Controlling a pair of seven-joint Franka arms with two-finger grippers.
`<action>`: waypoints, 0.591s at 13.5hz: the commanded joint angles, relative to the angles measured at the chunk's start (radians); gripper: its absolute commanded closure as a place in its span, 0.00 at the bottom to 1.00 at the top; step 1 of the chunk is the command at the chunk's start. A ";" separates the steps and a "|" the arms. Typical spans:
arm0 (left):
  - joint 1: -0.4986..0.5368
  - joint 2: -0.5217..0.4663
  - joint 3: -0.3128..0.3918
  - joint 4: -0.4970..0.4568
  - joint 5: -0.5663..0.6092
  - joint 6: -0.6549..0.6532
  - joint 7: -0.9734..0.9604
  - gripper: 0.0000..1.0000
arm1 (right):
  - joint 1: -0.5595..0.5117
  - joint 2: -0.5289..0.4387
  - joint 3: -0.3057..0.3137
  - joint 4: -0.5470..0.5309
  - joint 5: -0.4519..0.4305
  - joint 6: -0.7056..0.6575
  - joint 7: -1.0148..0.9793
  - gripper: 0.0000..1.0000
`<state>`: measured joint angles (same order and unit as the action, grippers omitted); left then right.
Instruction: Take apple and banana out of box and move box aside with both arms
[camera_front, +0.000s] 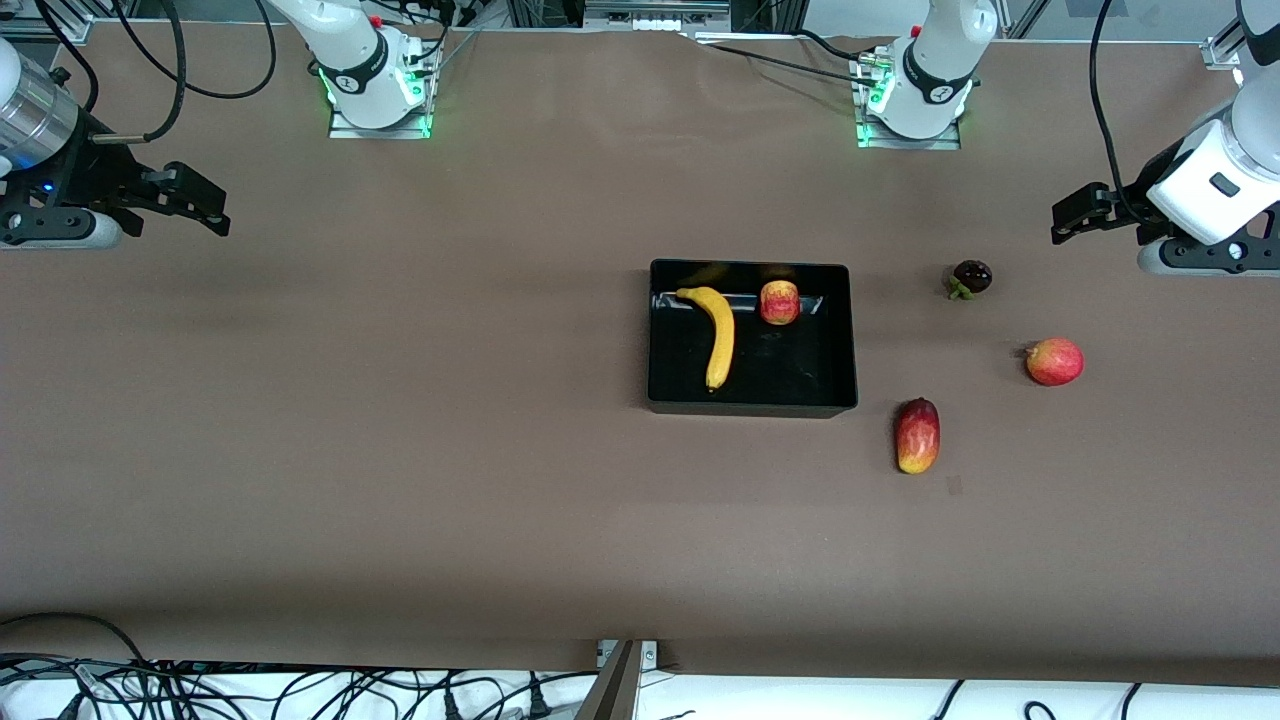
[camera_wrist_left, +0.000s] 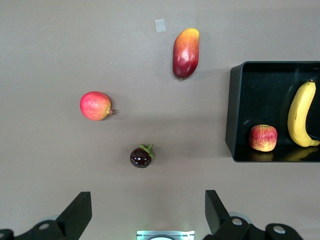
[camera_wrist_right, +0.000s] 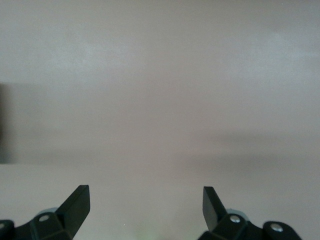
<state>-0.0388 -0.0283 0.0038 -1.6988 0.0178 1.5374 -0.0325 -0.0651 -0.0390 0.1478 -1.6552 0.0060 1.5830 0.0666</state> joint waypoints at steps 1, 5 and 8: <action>0.002 -0.004 0.004 0.001 -0.010 -0.006 0.017 0.00 | -0.007 0.007 0.009 0.021 -0.008 -0.008 0.004 0.00; -0.006 -0.001 0.002 -0.008 -0.013 -0.025 0.006 0.00 | -0.007 0.008 0.009 0.021 -0.008 -0.008 0.004 0.00; -0.018 0.019 -0.001 -0.005 -0.082 -0.177 0.015 0.00 | -0.007 0.008 0.009 0.021 -0.008 -0.008 0.004 0.00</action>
<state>-0.0425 -0.0240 0.0007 -1.7063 -0.0207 1.4013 -0.0325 -0.0651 -0.0390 0.1478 -1.6550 0.0060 1.5830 0.0666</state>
